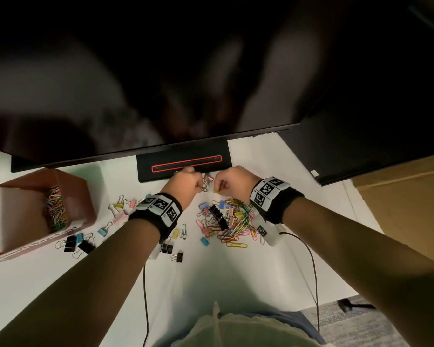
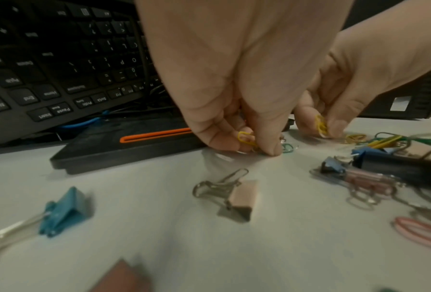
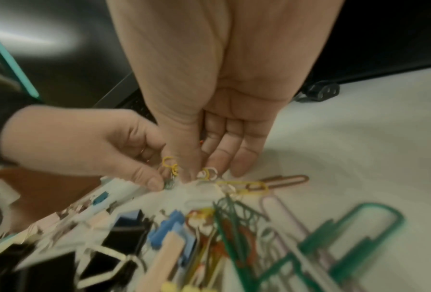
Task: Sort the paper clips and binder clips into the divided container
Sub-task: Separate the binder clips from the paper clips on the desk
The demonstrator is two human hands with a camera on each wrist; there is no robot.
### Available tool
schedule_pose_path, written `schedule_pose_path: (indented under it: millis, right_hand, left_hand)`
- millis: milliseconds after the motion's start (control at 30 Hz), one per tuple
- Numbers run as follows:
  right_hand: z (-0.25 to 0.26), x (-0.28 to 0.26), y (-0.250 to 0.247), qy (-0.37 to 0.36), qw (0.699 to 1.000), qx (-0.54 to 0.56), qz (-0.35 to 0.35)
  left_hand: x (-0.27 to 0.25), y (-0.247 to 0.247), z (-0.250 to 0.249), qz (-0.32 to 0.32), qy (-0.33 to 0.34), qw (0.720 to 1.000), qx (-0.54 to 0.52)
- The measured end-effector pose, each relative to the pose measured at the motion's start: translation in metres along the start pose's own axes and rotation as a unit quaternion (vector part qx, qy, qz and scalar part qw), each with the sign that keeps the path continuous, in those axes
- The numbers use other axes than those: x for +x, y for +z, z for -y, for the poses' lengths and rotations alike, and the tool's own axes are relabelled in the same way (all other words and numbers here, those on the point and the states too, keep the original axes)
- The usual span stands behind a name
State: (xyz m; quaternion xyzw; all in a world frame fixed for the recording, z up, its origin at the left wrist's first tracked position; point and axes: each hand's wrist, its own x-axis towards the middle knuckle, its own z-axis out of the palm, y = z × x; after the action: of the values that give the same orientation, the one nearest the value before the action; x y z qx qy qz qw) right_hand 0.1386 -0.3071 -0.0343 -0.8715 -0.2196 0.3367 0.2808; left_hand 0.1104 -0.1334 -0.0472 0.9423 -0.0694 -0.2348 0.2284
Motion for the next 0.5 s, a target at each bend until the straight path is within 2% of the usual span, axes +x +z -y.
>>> schedule_pose_path:
  millis: [133,233,400,500]
  right_hand:
    - [-0.005,-0.01,-0.016,0.011,0.995,0.08,-0.063]
    - [-0.014,-0.02,-0.02,0.023,0.993,0.095,-0.071]
    - [-0.024,-0.036,-0.011,0.014,1.0,0.006,-0.027]
    - [-0.022,-0.039,-0.001,0.019,1.0,-0.005,-0.014]
  left_hand:
    - [-0.008,0.0,-0.001,-0.026,0.035,0.999,0.0]
    - [-0.017,-0.003,0.0,-0.023,0.046,0.999,-0.004]
    - [-0.044,-0.008,0.012,-0.038,-0.025,0.996,-0.08]
    - [-0.069,-0.008,0.016,-0.018,-0.056,0.994,-0.089]
